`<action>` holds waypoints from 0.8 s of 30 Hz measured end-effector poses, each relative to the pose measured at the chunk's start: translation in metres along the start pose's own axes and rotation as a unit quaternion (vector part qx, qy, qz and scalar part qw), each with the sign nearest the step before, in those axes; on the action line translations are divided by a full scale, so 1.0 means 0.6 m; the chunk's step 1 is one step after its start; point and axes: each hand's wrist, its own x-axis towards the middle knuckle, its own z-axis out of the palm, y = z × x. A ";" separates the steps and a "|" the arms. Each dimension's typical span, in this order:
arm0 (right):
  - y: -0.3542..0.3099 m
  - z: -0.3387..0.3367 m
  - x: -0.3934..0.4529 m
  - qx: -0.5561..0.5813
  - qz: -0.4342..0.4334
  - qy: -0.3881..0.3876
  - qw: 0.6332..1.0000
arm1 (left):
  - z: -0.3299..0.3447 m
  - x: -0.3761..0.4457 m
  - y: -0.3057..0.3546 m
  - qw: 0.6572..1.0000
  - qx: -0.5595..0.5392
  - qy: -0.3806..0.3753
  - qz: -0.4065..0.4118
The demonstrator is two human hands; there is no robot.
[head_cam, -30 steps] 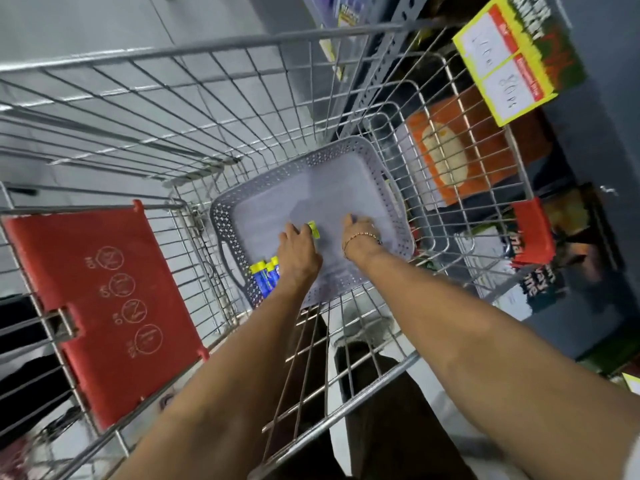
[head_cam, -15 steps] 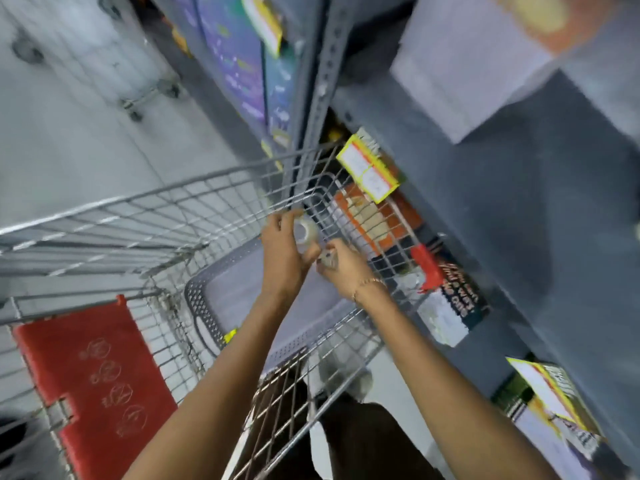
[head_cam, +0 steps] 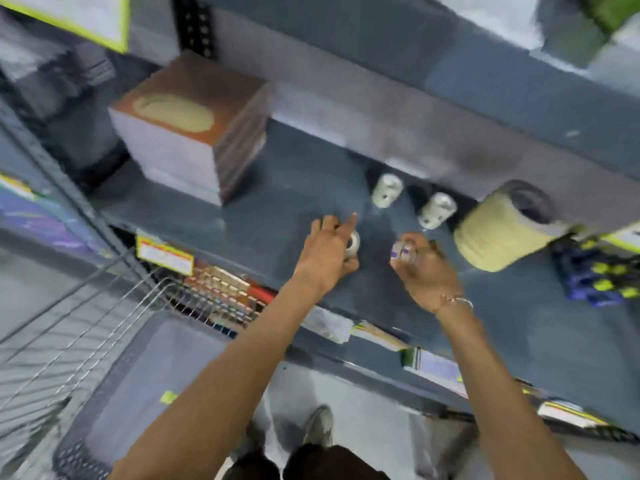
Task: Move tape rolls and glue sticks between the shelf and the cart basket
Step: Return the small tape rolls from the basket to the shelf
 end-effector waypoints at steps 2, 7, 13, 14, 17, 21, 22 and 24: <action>0.040 -0.010 0.024 -0.047 0.018 -0.056 0.997 | 0.021 0.028 0.036 0.999 0.015 -0.032 0.001; 0.075 0.000 0.040 -0.141 0.023 -0.129 0.981 | 0.050 0.057 0.041 0.995 0.001 -0.098 -0.014; 0.078 0.020 0.040 -0.126 0.030 -0.075 0.989 | 0.040 0.094 -0.048 0.987 0.011 0.145 -0.075; 0.076 0.025 0.039 -0.128 0.027 -0.065 0.989 | 0.048 0.094 -0.059 0.987 0.052 0.129 -0.074; 0.072 0.036 0.040 -0.120 0.018 -0.038 0.992 | 0.067 0.100 -0.065 0.987 0.113 0.104 -0.055; 0.072 0.039 0.043 -0.116 0.004 -0.019 0.993 | 0.065 0.102 -0.064 0.987 0.118 0.097 -0.058; 0.071 0.039 0.042 -0.117 0.003 -0.016 0.993 | 0.066 0.101 -0.065 0.987 0.119 0.090 -0.057; 0.068 0.038 0.040 -0.126 0.002 -0.022 0.992 | 0.068 0.102 -0.067 0.989 0.122 0.061 -0.059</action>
